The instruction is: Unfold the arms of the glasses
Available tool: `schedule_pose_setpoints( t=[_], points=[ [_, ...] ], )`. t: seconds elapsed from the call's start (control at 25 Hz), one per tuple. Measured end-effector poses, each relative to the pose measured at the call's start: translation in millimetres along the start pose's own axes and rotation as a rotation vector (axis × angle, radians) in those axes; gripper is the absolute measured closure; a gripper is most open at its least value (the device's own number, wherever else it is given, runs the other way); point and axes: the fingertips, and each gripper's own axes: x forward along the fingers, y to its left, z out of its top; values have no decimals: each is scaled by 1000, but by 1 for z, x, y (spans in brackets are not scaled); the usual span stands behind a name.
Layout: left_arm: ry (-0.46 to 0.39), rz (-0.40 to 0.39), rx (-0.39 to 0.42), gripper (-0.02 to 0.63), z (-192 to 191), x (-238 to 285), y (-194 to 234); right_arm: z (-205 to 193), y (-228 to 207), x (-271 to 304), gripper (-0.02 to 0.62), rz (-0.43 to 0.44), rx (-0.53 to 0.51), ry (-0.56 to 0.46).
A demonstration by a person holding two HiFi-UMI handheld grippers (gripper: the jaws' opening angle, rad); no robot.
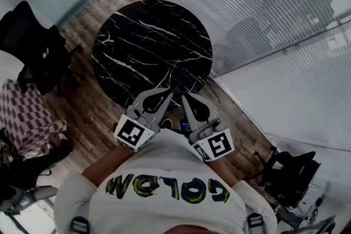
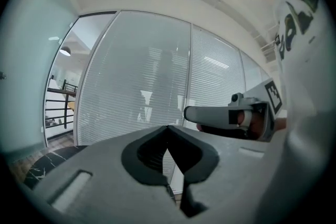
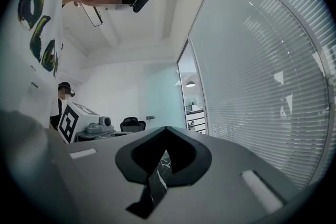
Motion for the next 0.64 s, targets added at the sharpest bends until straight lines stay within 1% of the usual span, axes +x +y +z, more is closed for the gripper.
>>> schedule_pose_setpoints(
  t=[0.08, 0.24, 0.48, 0.64],
  points=[
    [6, 0, -2, 607, -3, 0, -2, -1, -1, 0, 594, -3, 4, 1],
    [-47, -9, 7, 607, 10, 5, -1, -6, -3, 3, 594, 1, 12, 12],
    [-13, -11, -13, 607, 0, 3, 2, -10, -4, 6, 594, 12, 14, 28],
    [-14, -5, -27, 607, 0, -1, 3, -9, -1, 6, 594, 14, 18, 26]
  ],
)
